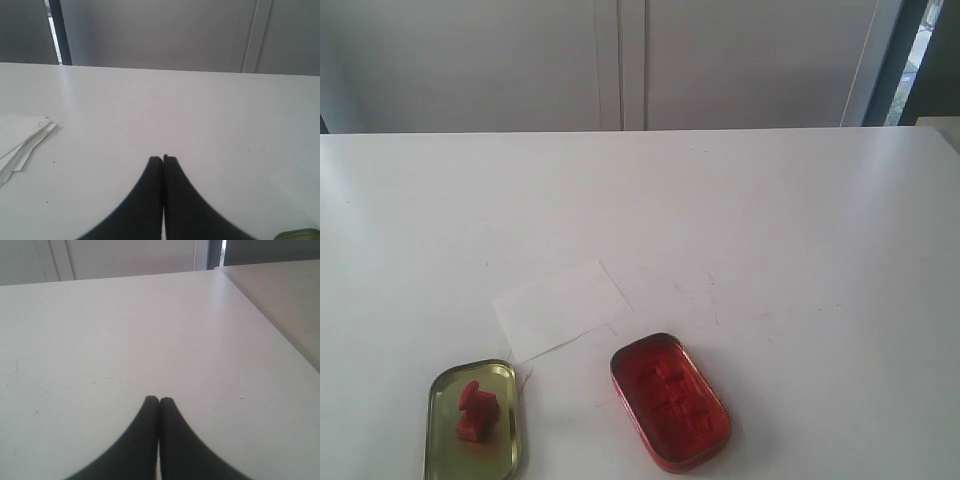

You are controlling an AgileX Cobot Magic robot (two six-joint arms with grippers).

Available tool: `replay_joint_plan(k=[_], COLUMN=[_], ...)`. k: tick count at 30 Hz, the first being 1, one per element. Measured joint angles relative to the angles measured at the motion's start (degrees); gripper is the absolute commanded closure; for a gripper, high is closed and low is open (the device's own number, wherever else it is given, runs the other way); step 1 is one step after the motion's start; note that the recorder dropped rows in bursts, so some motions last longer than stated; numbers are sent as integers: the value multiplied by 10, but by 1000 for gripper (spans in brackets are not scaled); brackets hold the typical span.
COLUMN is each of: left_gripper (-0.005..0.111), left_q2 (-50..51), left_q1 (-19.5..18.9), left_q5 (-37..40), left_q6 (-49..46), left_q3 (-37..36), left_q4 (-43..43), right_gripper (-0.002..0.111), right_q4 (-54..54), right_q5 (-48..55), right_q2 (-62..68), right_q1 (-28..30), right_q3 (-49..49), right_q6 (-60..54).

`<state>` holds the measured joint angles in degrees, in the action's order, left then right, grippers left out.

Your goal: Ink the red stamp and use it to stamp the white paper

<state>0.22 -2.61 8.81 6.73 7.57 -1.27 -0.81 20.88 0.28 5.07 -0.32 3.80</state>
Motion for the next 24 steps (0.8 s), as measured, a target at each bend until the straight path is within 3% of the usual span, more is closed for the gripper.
replay_joint_plan(k=[6, 16, 24], left_gripper=[107, 107, 107], left_q2=[8, 104, 282], left_q1=[0, 0, 0], left_q5=[56, 186, 348], left_q6=[-4, -25, -40], left_q3=[54, 154, 238], left_q4=[0, 0, 8], right_gripper=[108, 108, 108], right_q4=[0, 0, 0], right_q5=[0, 0, 0], right_q2=[0, 0, 0], right_q1=[0, 0, 0], right_q3=[0, 0, 0], right_q6=[0, 0, 0])
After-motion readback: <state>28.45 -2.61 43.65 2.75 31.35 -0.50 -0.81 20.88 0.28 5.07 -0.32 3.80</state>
